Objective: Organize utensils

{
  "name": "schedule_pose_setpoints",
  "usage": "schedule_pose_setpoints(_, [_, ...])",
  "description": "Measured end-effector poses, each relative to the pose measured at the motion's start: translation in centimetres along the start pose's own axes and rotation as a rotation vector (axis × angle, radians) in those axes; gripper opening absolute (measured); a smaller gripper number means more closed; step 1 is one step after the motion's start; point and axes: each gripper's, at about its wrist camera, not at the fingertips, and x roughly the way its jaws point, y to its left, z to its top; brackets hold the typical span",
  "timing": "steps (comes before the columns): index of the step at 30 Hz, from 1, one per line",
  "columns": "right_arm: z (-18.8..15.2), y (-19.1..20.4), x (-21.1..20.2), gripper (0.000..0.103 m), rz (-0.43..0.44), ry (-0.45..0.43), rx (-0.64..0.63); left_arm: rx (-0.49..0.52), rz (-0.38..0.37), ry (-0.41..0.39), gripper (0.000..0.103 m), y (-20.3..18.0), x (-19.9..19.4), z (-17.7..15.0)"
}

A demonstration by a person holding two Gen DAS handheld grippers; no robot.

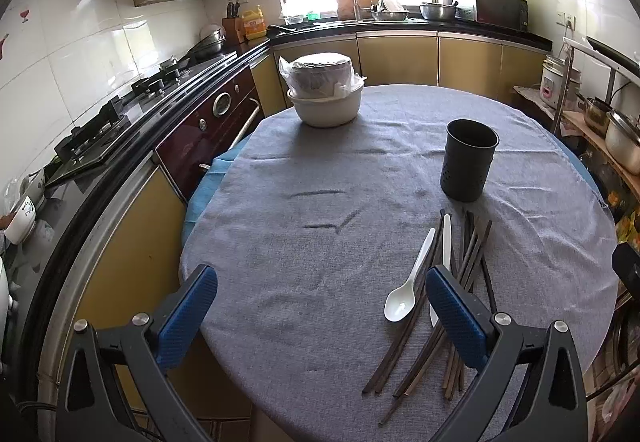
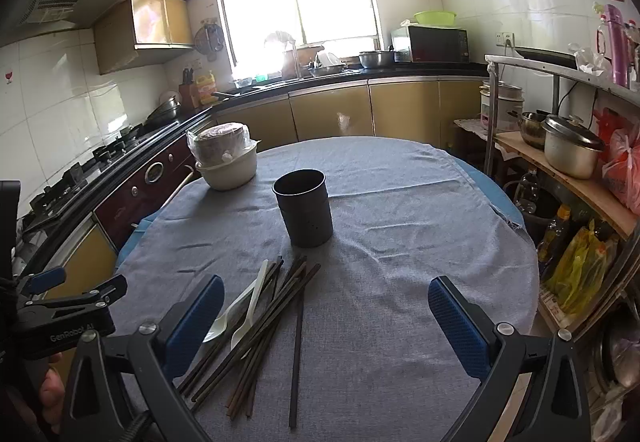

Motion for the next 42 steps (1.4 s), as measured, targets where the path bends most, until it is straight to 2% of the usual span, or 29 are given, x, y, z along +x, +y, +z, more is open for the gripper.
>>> schedule_pose_setpoints(28, [0.2, 0.3, 1.4, 0.103, 0.023, 0.023, 0.007, 0.005, -0.002, 0.016, 0.103, -0.4, 1.1, 0.6])
schedule_pose_setpoints(35, [0.2, -0.1, 2.7, 0.102, 0.048, 0.060, 0.038, 0.002, -0.011, 0.036, 0.103, -0.5, 2.1, 0.6])
schedule_pose_setpoints(38, [0.3, -0.4, 3.5, 0.100, 0.067, 0.081, 0.057, 0.007, -0.037, 0.063, 0.103, -0.7, 3.1, 0.6])
schedule_pose_setpoints(42, [0.9, -1.9, 6.2, 0.089, 0.155, 0.157, 0.146, -0.018, -0.155, 0.155, 0.103, -0.3, 5.8, 1.0])
